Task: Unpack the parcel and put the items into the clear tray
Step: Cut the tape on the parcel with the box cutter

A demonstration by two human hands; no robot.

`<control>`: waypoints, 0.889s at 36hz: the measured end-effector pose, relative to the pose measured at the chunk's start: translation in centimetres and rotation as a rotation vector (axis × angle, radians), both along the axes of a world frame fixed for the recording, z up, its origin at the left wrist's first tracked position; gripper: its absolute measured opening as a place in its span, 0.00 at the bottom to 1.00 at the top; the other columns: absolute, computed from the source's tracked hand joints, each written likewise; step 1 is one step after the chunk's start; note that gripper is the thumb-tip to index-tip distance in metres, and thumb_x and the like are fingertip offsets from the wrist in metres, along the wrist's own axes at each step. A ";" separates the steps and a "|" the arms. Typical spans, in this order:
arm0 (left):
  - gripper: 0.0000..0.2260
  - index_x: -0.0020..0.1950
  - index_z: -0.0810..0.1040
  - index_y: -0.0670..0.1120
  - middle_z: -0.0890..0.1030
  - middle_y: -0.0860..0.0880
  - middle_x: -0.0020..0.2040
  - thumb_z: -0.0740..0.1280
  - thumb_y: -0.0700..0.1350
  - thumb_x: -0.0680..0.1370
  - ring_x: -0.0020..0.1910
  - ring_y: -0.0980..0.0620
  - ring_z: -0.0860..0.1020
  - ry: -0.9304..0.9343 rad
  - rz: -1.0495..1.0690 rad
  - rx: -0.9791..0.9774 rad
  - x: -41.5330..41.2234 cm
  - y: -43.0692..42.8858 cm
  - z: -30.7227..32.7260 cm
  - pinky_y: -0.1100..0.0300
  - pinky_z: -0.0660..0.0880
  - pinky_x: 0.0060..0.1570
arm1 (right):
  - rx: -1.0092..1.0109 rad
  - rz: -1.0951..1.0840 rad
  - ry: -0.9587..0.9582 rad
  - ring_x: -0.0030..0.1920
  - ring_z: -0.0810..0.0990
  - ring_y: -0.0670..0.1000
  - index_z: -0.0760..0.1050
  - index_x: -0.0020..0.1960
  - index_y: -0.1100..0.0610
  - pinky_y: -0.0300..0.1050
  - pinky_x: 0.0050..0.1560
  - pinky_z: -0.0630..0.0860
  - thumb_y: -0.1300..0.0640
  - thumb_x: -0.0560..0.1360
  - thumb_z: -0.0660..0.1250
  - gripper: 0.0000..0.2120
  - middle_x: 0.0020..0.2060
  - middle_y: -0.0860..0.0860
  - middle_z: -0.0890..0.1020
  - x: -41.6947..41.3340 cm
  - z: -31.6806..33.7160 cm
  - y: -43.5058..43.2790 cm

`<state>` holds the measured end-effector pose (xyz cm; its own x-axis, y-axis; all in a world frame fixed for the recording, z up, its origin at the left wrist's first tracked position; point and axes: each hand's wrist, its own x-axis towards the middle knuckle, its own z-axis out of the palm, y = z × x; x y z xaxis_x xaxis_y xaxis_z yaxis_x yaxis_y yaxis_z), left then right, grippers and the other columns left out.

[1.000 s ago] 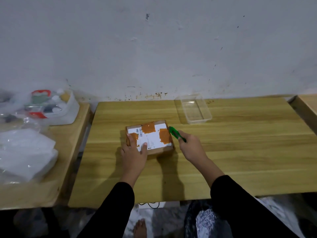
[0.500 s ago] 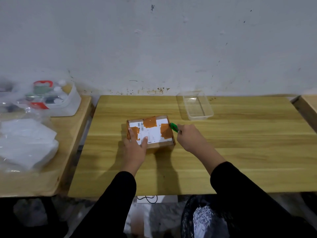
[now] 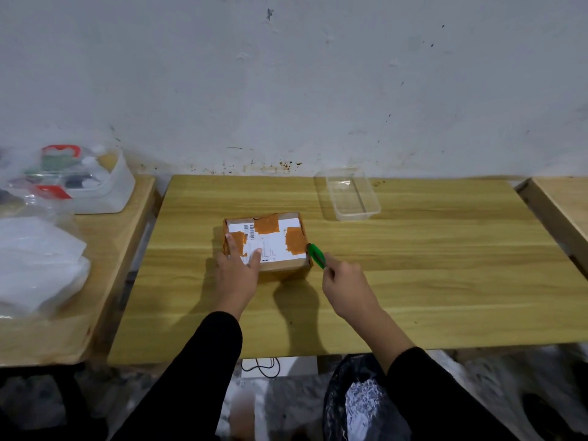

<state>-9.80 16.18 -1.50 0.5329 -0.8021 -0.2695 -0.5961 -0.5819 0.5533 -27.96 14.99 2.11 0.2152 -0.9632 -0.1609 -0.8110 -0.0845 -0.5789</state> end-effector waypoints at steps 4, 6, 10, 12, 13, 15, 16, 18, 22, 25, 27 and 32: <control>0.32 0.77 0.43 0.49 0.57 0.39 0.74 0.52 0.60 0.79 0.70 0.39 0.63 -0.010 -0.019 -0.011 0.2 0.1 0.0 0.47 0.66 0.64 | 0.003 -0.040 -0.110 0.32 0.73 0.57 0.73 0.63 0.54 0.47 0.32 0.67 0.62 0.77 0.54 0.17 0.33 0.60 0.76 -1.2 -1.0 1.0; 0.31 0.77 0.44 0.50 0.57 0.38 0.74 0.53 0.60 0.79 0.70 0.39 0.63 0.003 -0.035 -0.023 0.3 0.2 0.1 0.47 0.66 0.64 | 0.013 -0.093 -0.206 0.28 0.69 0.52 0.73 0.64 0.52 0.45 0.28 0.65 0.62 0.77 0.55 0.18 0.31 0.58 0.75 -1.8 -1.1 1.4; 0.31 0.77 0.45 0.53 0.56 0.38 0.74 0.54 0.59 0.79 0.71 0.38 0.62 0.087 -0.025 -0.045 0.6 0.4 0.2 0.47 0.64 0.65 | -0.001 -0.183 -0.361 0.25 0.65 0.49 0.69 0.68 0.53 0.44 0.27 0.62 0.61 0.78 0.57 0.19 0.29 0.55 0.74 -2.5 -0.9 1.2; 0.30 0.77 0.45 0.54 0.59 0.37 0.73 0.55 0.59 0.79 0.70 0.38 0.63 0.104 -0.022 -0.073 0.9 0.7 -0.2 0.47 0.64 0.65 | 0.030 -0.190 -0.399 0.27 0.67 0.49 0.67 0.69 0.53 0.44 0.28 0.63 0.60 0.79 0.57 0.19 0.29 0.52 0.73 -2.4 -0.8 0.6; 0.29 0.77 0.46 0.54 0.61 0.37 0.72 0.55 0.58 0.80 0.69 0.38 0.63 0.112 -0.020 -0.094 1.0 0.8 -0.4 0.47 0.65 0.64 | 0.047 -0.195 -0.420 0.28 0.68 0.49 0.66 0.70 0.53 0.44 0.29 0.64 0.60 0.79 0.57 0.19 0.29 0.51 0.73 -2.2 -0.8 0.2; 0.28 0.77 0.48 0.53 0.64 0.38 0.71 0.55 0.56 0.80 0.69 0.39 0.64 0.137 -0.010 -0.143 1.2 1.2 -1.1 0.48 0.65 0.64 | 0.073 -0.205 -0.455 0.29 0.68 0.48 0.66 0.70 0.51 0.43 0.29 0.65 0.59 0.79 0.56 0.19 0.31 0.48 0.73 -1.7 -0.9 -0.4; 0.28 0.77 0.49 0.52 0.65 0.39 0.70 0.56 0.55 0.80 0.68 0.39 0.65 0.154 0.004 -0.168 1.1 1.4 -1.3 0.49 0.65 0.63 | 0.081 -0.209 -0.467 0.29 0.68 0.47 0.66 0.70 0.51 0.42 0.30 0.65 0.59 0.79 0.56 0.19 0.31 0.48 0.73 -1.5 -0.9 -0.7; 0.27 0.77 0.50 0.52 0.67 0.39 0.68 0.56 0.54 0.81 0.67 0.40 0.67 0.183 0.046 -0.206 0.8 1.8 -1.7 0.51 0.66 0.62 | 0.090 -0.225 -0.495 0.30 0.69 0.46 0.66 0.70 0.50 0.41 0.31 0.66 0.58 0.79 0.56 0.19 0.32 0.45 0.73 -0.8 -1.2 -1.3; 0.25 0.77 0.51 0.52 0.70 0.40 0.66 0.55 0.53 0.81 0.64 0.41 0.69 0.204 0.113 -0.234 0.0 2.1 -1.9 0.51 0.67 0.60 | 0.090 -0.298 -0.575 0.33 0.69 0.41 0.65 0.71 0.50 0.36 0.34 0.66 0.56 0.79 0.57 0.20 0.37 0.41 0.71 0.4 -1.8 -2.0; 0.25 0.77 0.51 0.52 0.70 0.40 0.66 0.54 0.52 0.81 0.64 0.42 0.69 0.235 0.115 -0.242 0.4 1.8 -2.0 0.52 0.67 0.61 | 0.065 -0.329 -0.595 0.41 0.69 0.45 0.65 0.71 0.51 0.35 0.38 0.65 0.52 0.78 0.60 0.21 0.45 0.48 0.71 0.9 -2.6 -2.3; 0.24 0.77 0.51 0.52 0.70 0.40 0.66 0.53 0.52 0.82 0.64 0.41 0.70 0.215 0.098 -0.232 1.0 1.7 -2.0 0.52 0.68 0.60 | 0.040 -0.335 -0.586 0.40 0.69 0.44 0.66 0.70 0.51 0.35 0.38 0.66 0.51 0.78 0.60 0.21 0.45 0.48 0.71 0.9 -2.9 -2.4; 0.23 0.76 0.55 0.49 0.67 0.40 0.70 0.53 0.51 0.82 0.68 0.41 0.66 0.143 0.126 -0.218 2.8 0.7 -1.5 0.50 0.64 0.64 | 0.081 -0.366 -0.635 0.27 0.67 0.47 0.64 0.71 0.53 0.41 0.28 0.66 0.60 0.80 0.56 0.20 0.31 0.48 0.72 0.6 -3.1 -2.7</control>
